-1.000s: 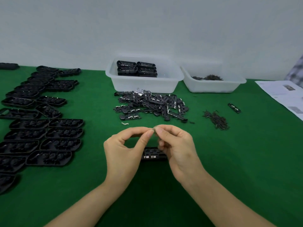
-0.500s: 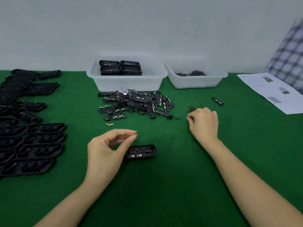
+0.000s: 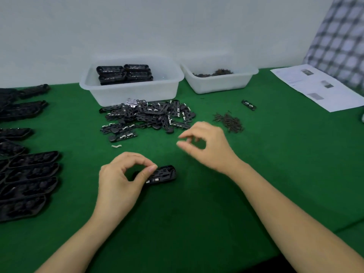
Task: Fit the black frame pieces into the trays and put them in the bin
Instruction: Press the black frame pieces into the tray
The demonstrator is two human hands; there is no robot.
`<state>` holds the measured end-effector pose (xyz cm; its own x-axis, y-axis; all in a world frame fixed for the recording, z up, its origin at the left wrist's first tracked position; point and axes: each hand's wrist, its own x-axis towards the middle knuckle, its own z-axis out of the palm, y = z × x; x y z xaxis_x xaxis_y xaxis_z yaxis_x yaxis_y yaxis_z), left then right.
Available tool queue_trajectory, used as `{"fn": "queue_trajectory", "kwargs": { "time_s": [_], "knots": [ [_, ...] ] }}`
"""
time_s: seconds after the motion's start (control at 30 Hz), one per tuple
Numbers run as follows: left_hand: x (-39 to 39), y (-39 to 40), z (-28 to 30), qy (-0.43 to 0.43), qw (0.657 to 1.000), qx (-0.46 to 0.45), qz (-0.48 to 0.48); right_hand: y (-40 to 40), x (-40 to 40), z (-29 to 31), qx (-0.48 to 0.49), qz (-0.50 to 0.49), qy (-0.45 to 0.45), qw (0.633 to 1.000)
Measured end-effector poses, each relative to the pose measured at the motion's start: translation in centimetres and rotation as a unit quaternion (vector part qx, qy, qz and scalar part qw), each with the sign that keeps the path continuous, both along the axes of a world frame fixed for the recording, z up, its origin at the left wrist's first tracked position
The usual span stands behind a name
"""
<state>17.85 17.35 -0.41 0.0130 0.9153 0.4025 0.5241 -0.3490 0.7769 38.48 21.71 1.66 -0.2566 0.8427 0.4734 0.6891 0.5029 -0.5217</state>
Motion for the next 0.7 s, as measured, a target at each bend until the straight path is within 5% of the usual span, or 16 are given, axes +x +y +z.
{"fn": "queue_trajectory", "kwargs": {
  "time_s": [0.2,0.7],
  "knots": [
    [0.6,-0.1,-0.2,0.06,0.998,-0.021,0.009,-1.7,-2.4,-0.9,-0.038,0.097,-0.238,0.966],
    [0.4,0.0,-0.7,0.133,0.991,-0.017,-0.01,-1.7,-2.8,-2.3,-0.062,0.113,-0.178,0.976]
  ]
}}
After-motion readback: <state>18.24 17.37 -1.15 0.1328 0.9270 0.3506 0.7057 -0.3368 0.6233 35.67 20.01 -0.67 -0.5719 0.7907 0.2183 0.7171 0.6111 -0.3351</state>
